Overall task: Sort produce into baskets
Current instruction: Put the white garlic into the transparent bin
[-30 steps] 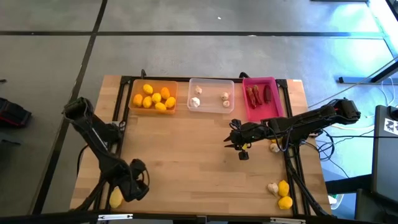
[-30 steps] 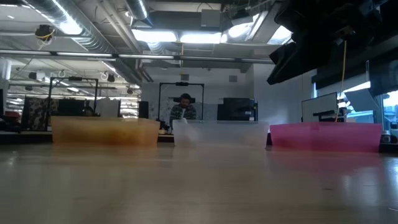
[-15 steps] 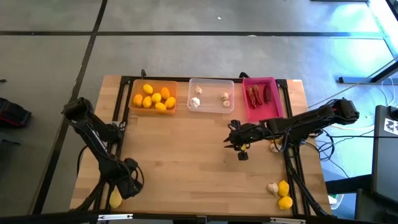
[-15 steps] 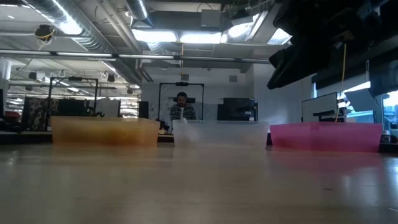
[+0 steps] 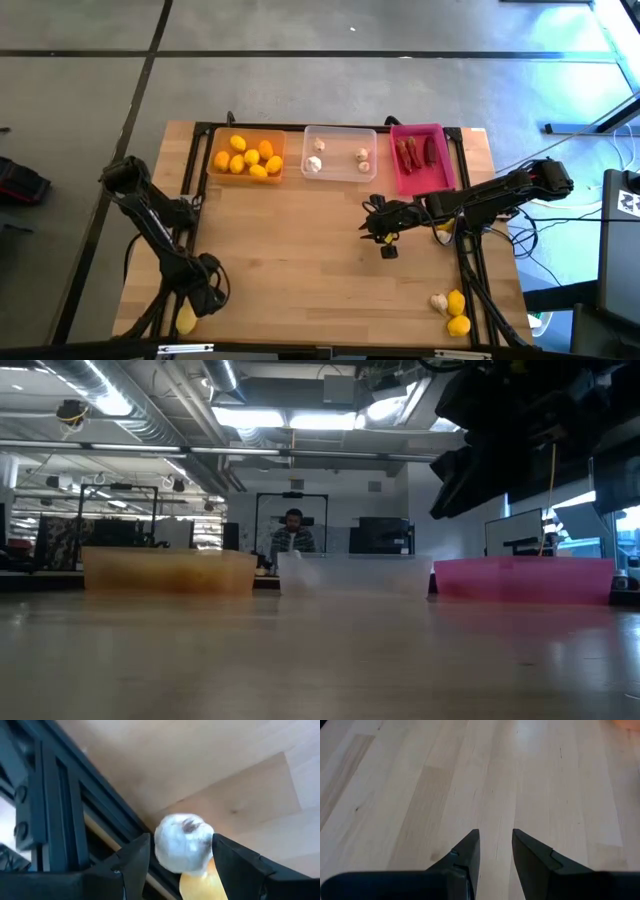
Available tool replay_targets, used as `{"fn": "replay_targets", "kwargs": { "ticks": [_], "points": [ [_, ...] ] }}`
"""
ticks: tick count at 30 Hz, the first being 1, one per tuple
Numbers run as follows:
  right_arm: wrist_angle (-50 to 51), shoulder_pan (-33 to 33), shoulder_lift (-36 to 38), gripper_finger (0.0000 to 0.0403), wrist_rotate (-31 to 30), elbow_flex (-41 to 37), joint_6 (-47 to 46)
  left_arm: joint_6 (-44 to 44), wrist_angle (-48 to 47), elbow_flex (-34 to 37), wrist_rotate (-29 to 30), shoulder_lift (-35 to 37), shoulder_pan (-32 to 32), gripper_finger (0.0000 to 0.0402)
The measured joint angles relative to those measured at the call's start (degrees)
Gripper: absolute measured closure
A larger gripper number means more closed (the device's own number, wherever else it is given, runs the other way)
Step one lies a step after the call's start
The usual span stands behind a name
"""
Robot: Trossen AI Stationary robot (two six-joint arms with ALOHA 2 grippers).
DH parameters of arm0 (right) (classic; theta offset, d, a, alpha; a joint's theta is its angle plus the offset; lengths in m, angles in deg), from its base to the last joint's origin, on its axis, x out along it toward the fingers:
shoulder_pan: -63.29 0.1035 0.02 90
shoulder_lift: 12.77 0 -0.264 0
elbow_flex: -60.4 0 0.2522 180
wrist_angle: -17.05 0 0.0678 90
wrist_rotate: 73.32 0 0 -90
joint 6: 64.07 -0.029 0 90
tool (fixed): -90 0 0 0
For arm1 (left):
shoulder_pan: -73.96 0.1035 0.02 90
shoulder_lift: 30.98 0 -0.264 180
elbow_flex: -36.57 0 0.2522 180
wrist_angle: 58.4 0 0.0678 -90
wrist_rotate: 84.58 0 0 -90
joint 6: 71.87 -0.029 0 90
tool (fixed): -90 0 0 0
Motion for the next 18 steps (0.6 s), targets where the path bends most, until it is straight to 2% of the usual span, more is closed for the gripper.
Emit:
{"fn": "replay_targets", "kwargs": {
  "ticks": [7, 18],
  "points": [
    [-0.2, 0.0, 0.0, 0.0292, 0.0, 0.0, 0.0, -2.2, 0.5, 0.7, -0.3, -0.1, 0.5, 0.0207],
    [-0.2, 0.0, 0.0, 0.0292, 0.0, 0.0, -0.1, -2.6, 3.0, 0.9, -0.4, -0.3, 0.3, 0.0332]
  ]
}}
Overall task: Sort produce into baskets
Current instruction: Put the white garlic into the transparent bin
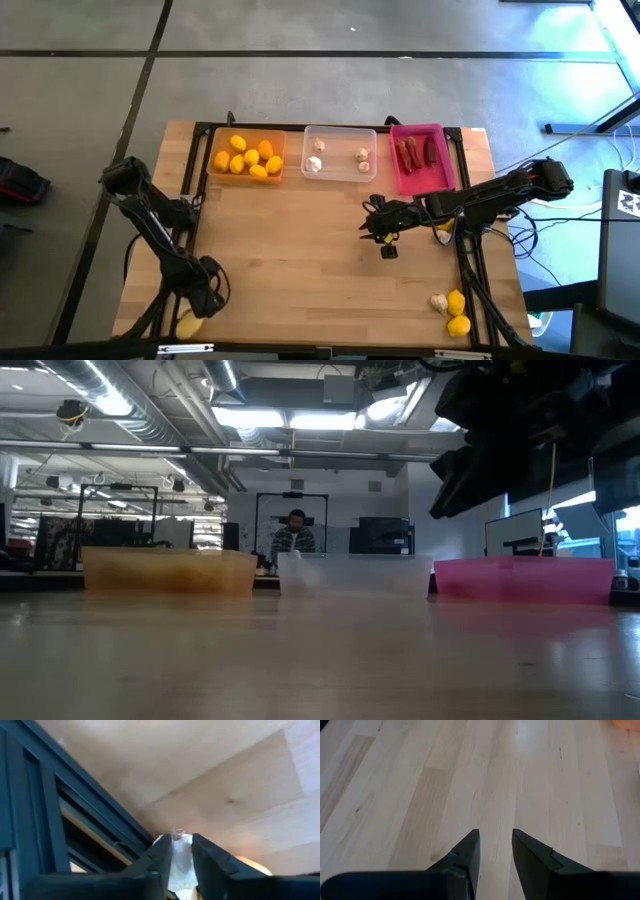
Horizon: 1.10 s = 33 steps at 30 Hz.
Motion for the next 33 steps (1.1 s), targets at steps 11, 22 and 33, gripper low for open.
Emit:
{"fn": "replay_targets", "kwargs": {
  "ticks": [11, 22, 33],
  "points": [
    [0.2, 0.0, 0.0, 0.0292, 0.0, 0.0, 0.1, -2.1, -0.8, 0.0, 2.9, 0.0, 0.0, 0.0392],
    [-0.2, 0.0, 0.0, 0.0292, 0.0, 0.0, 0.1, -0.7, -1.8, -0.1, 3.3, 0.1, 0.5, 0.0373],
    [0.1, 0.0, 0.0, 0.0292, 0.0, 0.0, 0.0, -6.2, -1.7, -0.1, 8.0, 0.9, 5.2, 0.0248]
  ]
}}
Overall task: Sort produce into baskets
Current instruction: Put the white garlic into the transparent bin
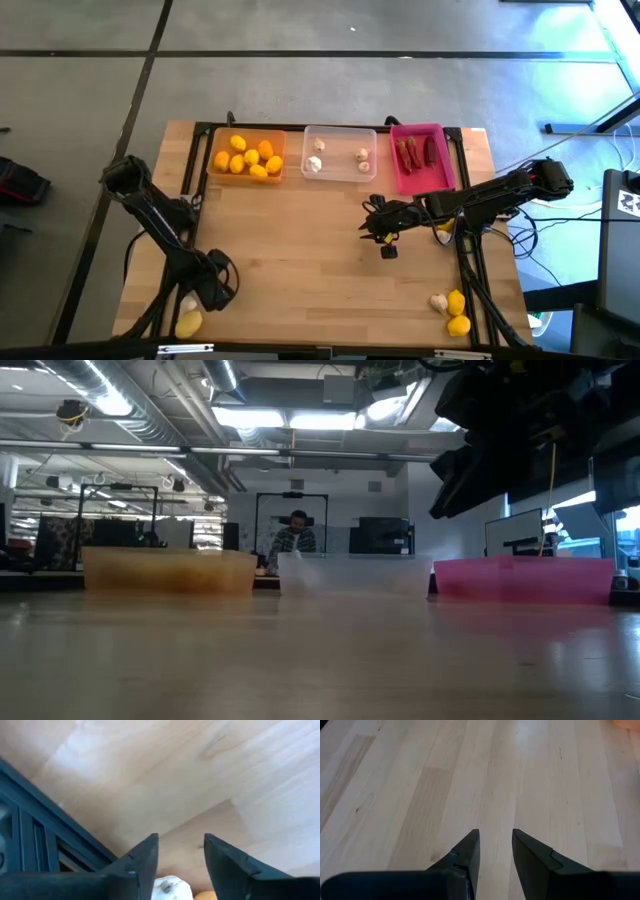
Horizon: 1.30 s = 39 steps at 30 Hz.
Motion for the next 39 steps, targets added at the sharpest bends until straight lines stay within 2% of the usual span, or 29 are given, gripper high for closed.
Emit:
{"fn": "replay_targets", "kwargs": {
  "ticks": [7, 12, 20, 25, 30, 33, 39],
  "points": [
    [-0.1, 0.0, 0.0, 0.0292, 0.0, 0.0, -0.1, -0.4, 3.2, 0.0, 0.0, 4.0, 1.6, 0.0224],
    [-0.1, 0.0, 0.0, 0.0292, 0.0, 0.0, -0.1, 7.8, 10.7, 0.0, -0.8, 6.0, 0.4, 0.023],
    [0.3, 0.0, 0.0, 0.0292, 1.0, 0.0, 0.2, 22.3, 17.9, -0.1, -9.8, 4.1, -2.9, 0.0251],
    [0.3, 0.0, 0.0, 0.0292, 1.0, 0.0, 0.9, 23.8, 18.1, -0.3, -12.4, 2.7, -3.2, 0.0269],
    [0.2, 0.0, 0.0, 0.0292, 1.0, 0.0, 1.0, 21.6, 16.5, -0.4, -13.2, 0.9, -3.2, 0.0286],
    [-0.1, 0.0, 0.0, 0.0292, 1.0, 0.0, 1.0, 14.7, 16.6, -0.3, -13.1, 0.4, -2.3, 0.0299],
    [-1.1, 0.0, 0.0, 0.0292, 1.0, 0.0, 1.4, -1.0, 8.6, -4.1, -11.6, 0.4, 2.3, 0.0339]
  ]
}}
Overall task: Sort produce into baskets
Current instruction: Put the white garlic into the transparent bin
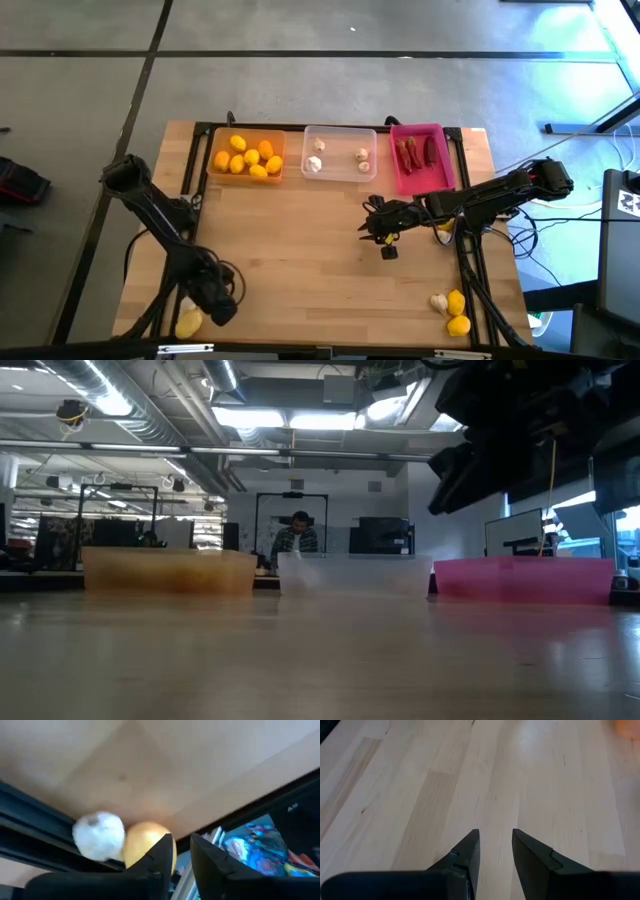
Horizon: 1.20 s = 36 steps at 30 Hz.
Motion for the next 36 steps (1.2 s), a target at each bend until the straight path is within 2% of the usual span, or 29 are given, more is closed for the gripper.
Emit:
{"fn": "replay_targets", "kwargs": {
  "ticks": [5, 8, 12, 22, 27, 31, 36],
  "points": [
    [-0.1, 0.0, 0.0, 0.0292, 0.0, 0.0, 0.0, -7.6, -10.7, -4.7, 1.1, 0.0, 0.5, 0.0371],
    [-0.1, 0.0, 0.0, 0.0292, 0.0, 0.0, 0.0, -10.0, -10.6, -5.5, 1.3, -0.7, -1.4, 0.0385],
    [0.2, 0.0, 0.0, 0.0292, 0.0, 0.0, 0.0, -10.0, -9.1, -5.5, -4.5, -3.5, -3.7, 0.0399],
    [0.3, 0.0, 0.0, 0.0292, 0.0, 0.0, 0.3, -13.1, -9.3, -5.5, -6.0, -8.1, -8.2, 0.0395],
    [0.3, 0.0, 0.0, 0.0292, 0.0, 0.0, 0.3, -13.5, -11.4, -5.5, -8.9, -10.2, -9.4, 0.0394],
    [0.3, 0.0, 0.0, 0.0292, 0.0, 0.0, 0.3, -13.5, -13.3, -5.6, -7.6, -11.0, -9.4, 0.0394],
    [0.2, 0.0, 0.0, 0.0292, 0.0, 0.0, 0.3, -13.0, -16.6, -5.6, -1.0, -10.9, -8.5, 0.0394]
  ]
}}
